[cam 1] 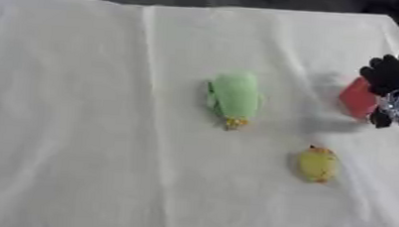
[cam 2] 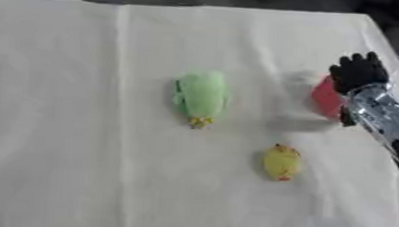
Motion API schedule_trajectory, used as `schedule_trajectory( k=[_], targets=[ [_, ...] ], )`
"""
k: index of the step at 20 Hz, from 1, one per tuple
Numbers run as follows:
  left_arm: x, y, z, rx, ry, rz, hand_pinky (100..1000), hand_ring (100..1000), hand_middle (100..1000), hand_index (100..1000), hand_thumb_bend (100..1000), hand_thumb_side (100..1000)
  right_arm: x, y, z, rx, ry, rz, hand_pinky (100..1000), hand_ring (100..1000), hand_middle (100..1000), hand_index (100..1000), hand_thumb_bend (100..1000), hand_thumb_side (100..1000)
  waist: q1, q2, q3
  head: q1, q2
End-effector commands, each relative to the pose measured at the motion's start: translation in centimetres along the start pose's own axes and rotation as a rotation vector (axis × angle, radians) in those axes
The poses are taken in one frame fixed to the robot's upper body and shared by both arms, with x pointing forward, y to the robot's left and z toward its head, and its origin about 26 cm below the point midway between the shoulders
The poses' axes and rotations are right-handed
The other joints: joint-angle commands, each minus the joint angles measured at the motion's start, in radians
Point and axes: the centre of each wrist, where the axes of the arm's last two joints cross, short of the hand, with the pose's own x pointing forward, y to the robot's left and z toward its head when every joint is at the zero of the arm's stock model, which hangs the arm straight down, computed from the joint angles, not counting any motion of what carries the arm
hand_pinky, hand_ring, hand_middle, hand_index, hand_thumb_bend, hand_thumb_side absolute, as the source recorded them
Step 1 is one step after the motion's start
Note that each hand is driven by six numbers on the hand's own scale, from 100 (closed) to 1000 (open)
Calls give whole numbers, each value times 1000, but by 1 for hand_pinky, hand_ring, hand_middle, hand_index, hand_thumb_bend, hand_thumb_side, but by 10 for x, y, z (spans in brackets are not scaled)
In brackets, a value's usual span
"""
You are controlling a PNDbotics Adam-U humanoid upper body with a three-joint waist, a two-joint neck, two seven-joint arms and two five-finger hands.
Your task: Pick up the objects with one hand, pass them to the other hand, and then place them into the box on the other side of the table.
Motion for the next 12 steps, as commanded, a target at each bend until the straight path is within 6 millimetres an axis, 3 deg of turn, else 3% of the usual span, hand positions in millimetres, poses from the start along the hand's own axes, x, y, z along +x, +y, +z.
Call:
schedule_trajectory(
  k=[1, 7, 12],
  targets=[
    [10, 2, 0, -15, -31, -27, 907, 835, 737, 807, 673, 501, -8, -8, -2, -17, 30, 45, 1000, 983, 895, 896, 426, 100, 1, -19, 0, -5, -18],
    [10, 2, 0, -18, -28, -30, 907, 835, 734, 807, 672, 501, -5, -11, 0, -58, 32, 9, 993, 936, 780, 833, 334, 100, -1, -20, 1, 3, -17],
    [10, 2, 0, -20, -28, -29, 907, 836, 733, 807, 671, 501, 0, -15, 3, -146, 19, -52, 983, 905, 735, 771, 294, 100, -2, -22, 2, 7, -16]
  ],
)
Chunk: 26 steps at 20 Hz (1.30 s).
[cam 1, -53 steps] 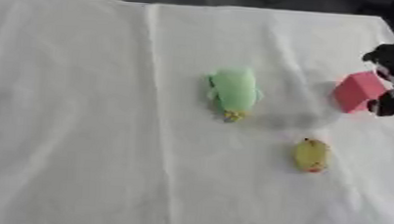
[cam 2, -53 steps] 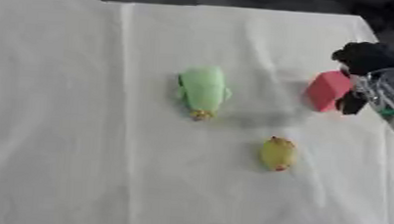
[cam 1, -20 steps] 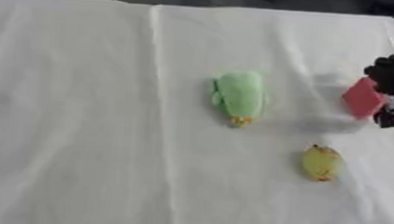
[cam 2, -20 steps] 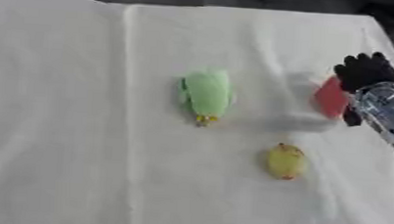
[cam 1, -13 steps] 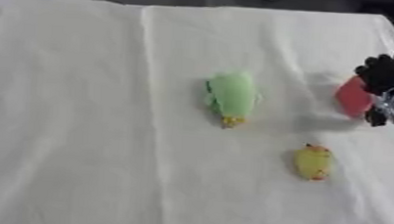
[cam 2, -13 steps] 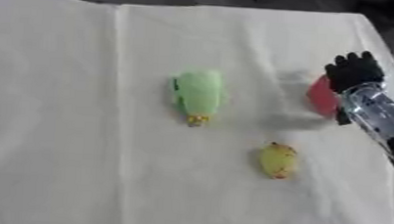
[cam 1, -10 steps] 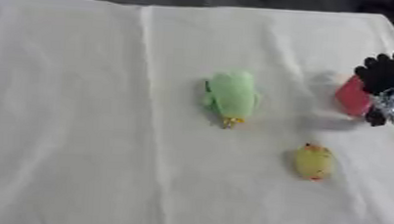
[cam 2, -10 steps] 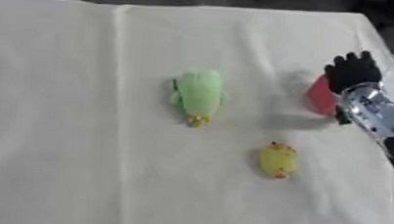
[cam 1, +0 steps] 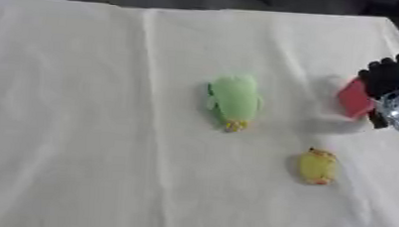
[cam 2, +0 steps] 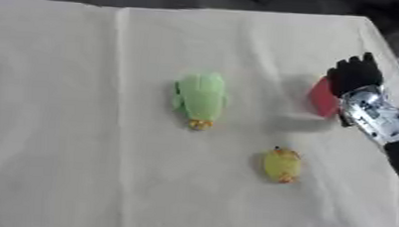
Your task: Pick up the objects with one hand, pass them to the other hand, and then place them into the box on the other side of the table.
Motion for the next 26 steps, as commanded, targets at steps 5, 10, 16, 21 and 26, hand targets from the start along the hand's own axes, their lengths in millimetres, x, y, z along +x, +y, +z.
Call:
schedule_trajectory(
  k=[5, 10, 16, 21, 26],
  targets=[
    [9, 4, 0, -10, -24, -31, 908, 836, 732, 807, 671, 501, -3, -16, 4, -144, -10, -87, 964, 862, 628, 630, 276, 100, -5, -26, 1, 6, -3],
    [9, 5, 1, -6, -23, -35, 908, 837, 731, 807, 671, 501, -2, -19, 7, -213, -10, -117, 950, 843, 558, 464, 243, 100, -9, -32, 2, 12, 5],
    [7, 8, 3, 2, -12, -48, 907, 838, 730, 807, 671, 502, 0, -34, 20, -264, -32, -223, 926, 802, 558, 472, 212, 100, -13, -54, -14, 43, 24],
    [7, 10, 4, 0, -11, -57, 907, 838, 731, 808, 672, 504, 11, -56, 50, -287, -97, -447, 897, 753, 562, 489, 207, 100, -10, -81, -31, 76, 44],
    [10, 8, 2, -25, -16, -63, 906, 839, 733, 809, 673, 504, 25, -56, 60, -308, -139, -623, 871, 708, 565, 500, 202, 100, -8, -107, -40, 119, 55]
  ],
)
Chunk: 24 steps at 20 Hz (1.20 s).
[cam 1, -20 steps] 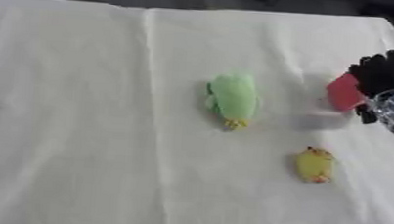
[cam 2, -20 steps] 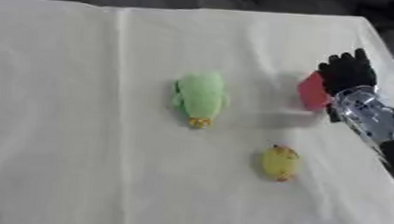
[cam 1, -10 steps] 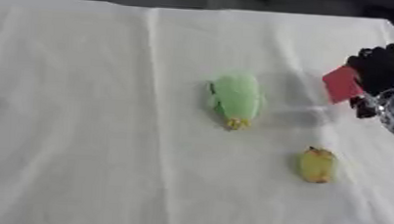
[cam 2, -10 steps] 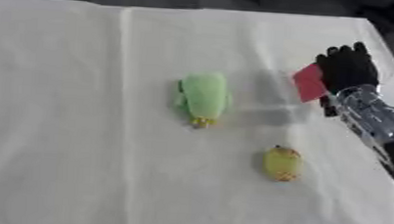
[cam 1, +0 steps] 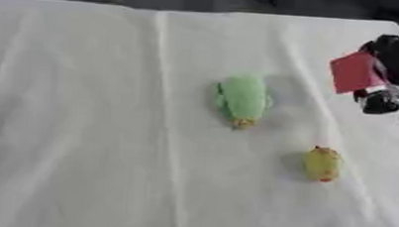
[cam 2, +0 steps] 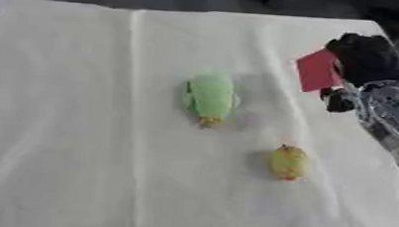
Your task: Pick up the objects with one hand, pass them to the other hand, and then place them into the box on the other side of the table.
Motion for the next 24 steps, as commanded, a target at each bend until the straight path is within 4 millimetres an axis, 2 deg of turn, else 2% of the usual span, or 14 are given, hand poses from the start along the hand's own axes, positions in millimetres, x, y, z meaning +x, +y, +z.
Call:
schedule_trajectory(
  k=[1, 7, 14, 24],
  targets=[
    [12, 2, -3, -30, -33, -33, 906, 840, 733, 809, 674, 505, 7, -6, 3, -46, -30, -87, 866, 699, 567, 502, 190, 100, 4, -32, -2, 24, 3],
    [13, -4, -5, -89, -19, -44, 907, 844, 738, 812, 690, 495, 25, 3, 5, -110, -84, -229, 843, 658, 569, 512, 134, 100, 12, -61, -15, 68, 23],
    [14, -20, -11, -216, 16, -87, 907, 849, 742, 817, 722, 462, 53, 10, 8, -215, -176, -328, 815, 614, 564, 512, 100, 100, 20, -92, -33, 95, 46],
    [17, -39, -17, -402, 88, -125, 911, 856, 752, 836, 729, 419, 92, 21, 18, -342, -330, -517, 780, 564, 553, 510, 100, 100, 29, -111, -45, 148, 68]
  ],
)
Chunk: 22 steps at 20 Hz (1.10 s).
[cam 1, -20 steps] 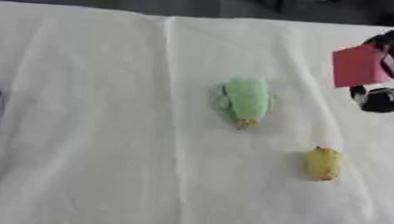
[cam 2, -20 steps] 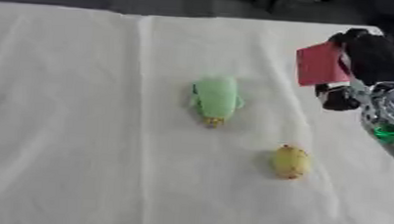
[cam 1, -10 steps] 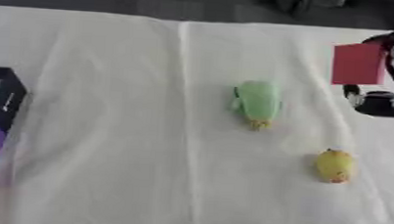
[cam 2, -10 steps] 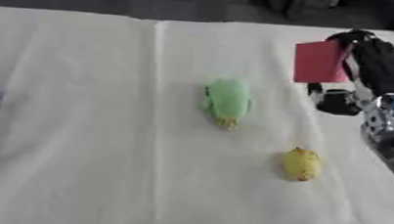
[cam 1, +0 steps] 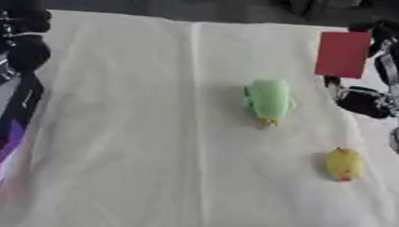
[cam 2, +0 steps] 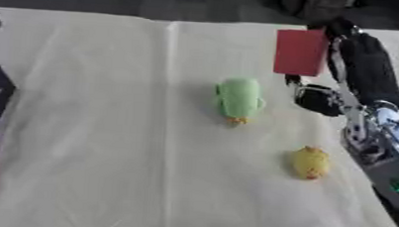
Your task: Pick up the objects with one hand, pass them to the other hand, and then place them into the box on the other side of the table.
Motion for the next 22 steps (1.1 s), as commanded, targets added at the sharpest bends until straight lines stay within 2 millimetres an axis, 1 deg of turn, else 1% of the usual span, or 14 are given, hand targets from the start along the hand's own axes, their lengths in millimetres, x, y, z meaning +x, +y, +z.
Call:
schedule_trajectory(
  k=[1, 7, 11, 15, 19, 21, 22],
  targets=[
    [8, 2, -2, -46, 6, -36, 912, 859, 755, 837, 726, 415, 11, 0, -1, -57, -72, -50, 780, 564, 552, 510, 100, 100, 4, -31, -2, 16, 6],
    [7, -4, -2, -114, 31, -36, 914, 864, 763, 839, 704, 381, 31, 13, 5, -132, -206, -136, 778, 555, 535, 497, 100, 100, 5, -38, -5, 38, 15],
    [3, -11, -2, -190, 49, -52, 916, 870, 769, 841, 702, 376, 46, 18, 5, -191, -302, -192, 785, 566, 541, 503, 100, 100, 6, -42, -7, 39, 17],
    [2, -19, -4, -249, 45, -77, 915, 871, 770, 840, 694, 424, 62, 21, 3, -171, -415, -219, 791, 575, 542, 504, 100, 100, 6, -47, -11, 39, 19],
    [2, -28, -7, -305, 28, -77, 914, 870, 772, 846, 678, 457, 77, 22, 1, -152, -487, -238, 793, 577, 543, 504, 100, 100, 7, -50, -13, 44, 20],
    [2, -32, -8, -320, 17, -79, 912, 871, 775, 853, 651, 393, 82, 21, -1, -146, -505, -234, 792, 578, 543, 504, 100, 100, 6, -51, -14, 48, 20],
    [2, -33, -8, -325, 10, -86, 912, 871, 776, 856, 647, 380, 83, 21, -2, -144, -509, -232, 793, 579, 542, 503, 100, 100, 6, -51, -15, 50, 20]
  ],
)
